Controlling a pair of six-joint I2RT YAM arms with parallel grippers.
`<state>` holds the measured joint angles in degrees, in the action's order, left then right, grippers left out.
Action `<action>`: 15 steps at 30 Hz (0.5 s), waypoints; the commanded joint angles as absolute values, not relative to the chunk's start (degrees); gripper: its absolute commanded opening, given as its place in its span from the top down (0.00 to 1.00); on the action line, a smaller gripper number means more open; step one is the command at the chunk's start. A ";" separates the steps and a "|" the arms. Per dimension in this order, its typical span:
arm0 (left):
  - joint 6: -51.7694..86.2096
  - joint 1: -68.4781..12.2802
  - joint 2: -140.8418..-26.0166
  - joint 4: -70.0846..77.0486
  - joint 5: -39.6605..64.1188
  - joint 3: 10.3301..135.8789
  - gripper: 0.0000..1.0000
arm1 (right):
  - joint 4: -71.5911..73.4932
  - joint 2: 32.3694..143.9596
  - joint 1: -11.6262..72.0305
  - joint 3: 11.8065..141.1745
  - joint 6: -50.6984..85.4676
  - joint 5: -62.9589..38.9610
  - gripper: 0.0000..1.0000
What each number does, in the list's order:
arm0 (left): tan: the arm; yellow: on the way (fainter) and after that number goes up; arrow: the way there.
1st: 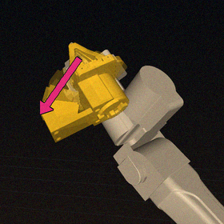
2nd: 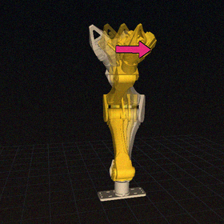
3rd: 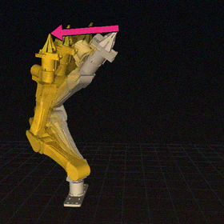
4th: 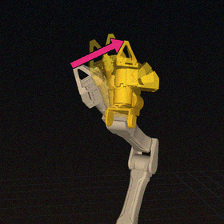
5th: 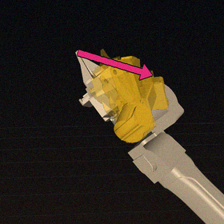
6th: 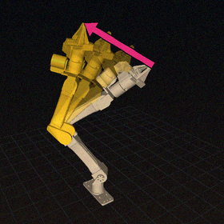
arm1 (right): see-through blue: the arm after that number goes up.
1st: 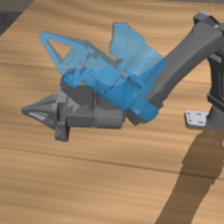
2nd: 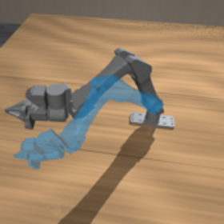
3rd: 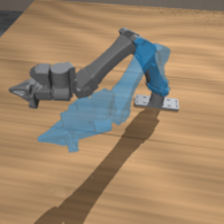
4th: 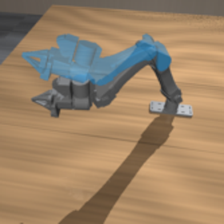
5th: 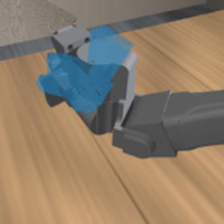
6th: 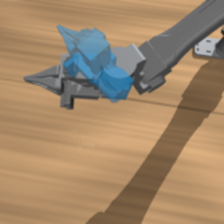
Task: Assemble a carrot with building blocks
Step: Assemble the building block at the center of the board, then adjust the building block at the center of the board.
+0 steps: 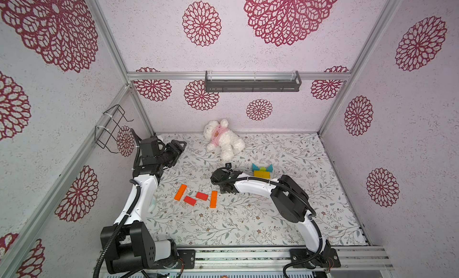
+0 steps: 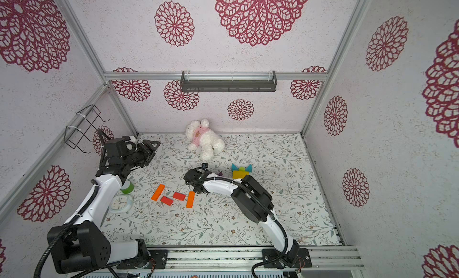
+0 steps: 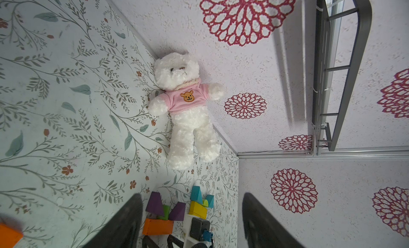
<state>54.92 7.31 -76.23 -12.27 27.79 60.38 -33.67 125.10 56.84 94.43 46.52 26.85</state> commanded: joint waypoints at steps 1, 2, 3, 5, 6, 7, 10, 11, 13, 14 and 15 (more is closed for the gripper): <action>54.56 6.60 -76.77 -11.23 28.00 60.80 0.27 | -33.45 116.17 57.00 94.04 45.39 28.07 0.24; 54.31 6.43 -76.90 -11.38 27.79 60.82 0.27 | -33.04 114.30 56.96 93.47 44.53 28.46 0.23; 54.04 6.19 -77.12 -11.66 27.50 60.90 0.27 | -32.64 112.14 56.80 92.65 43.70 28.85 0.23; 53.51 5.53 -77.58 -12.25 26.98 61.15 0.27 | -32.05 108.40 56.30 90.58 42.46 30.34 0.23; 53.05 4.94 -77.92 -12.77 26.55 61.32 0.27 | -31.64 106.72 55.86 88.91 41.64 30.79 0.23; 52.59 4.19 -78.25 -13.46 26.00 61.58 0.27 | -31.27 105.10 55.40 87.38 41.09 31.02 0.23; 51.36 0.34 -79.51 -16.49 23.96 62.82 0.27 | -28.85 99.42 53.08 81.07 39.49 30.90 0.23; 51.03 -1.11 -79.67 -17.05 22.99 62.99 0.27 | -27.83 97.45 52.10 78.54 39.06 30.52 0.24; 51.52 -3.84 -79.56 -17.62 21.74 62.22 0.27 | -26.02 94.02 49.94 74.23 38.31 29.45 0.23; 52.59 -5.16 -79.27 -16.63 21.33 60.71 0.27 | -25.40 92.56 48.85 72.24 38.14 29.06 0.23; 53.37 -6.36 -78.98 -15.14 20.87 59.07 0.27 | -24.72 91.23 47.94 70.59 37.79 28.58 0.23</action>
<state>52.69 -3.60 -79.72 -15.40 23.20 60.86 -26.20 94.02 50.57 74.76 40.05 28.42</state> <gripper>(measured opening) 0.729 0.767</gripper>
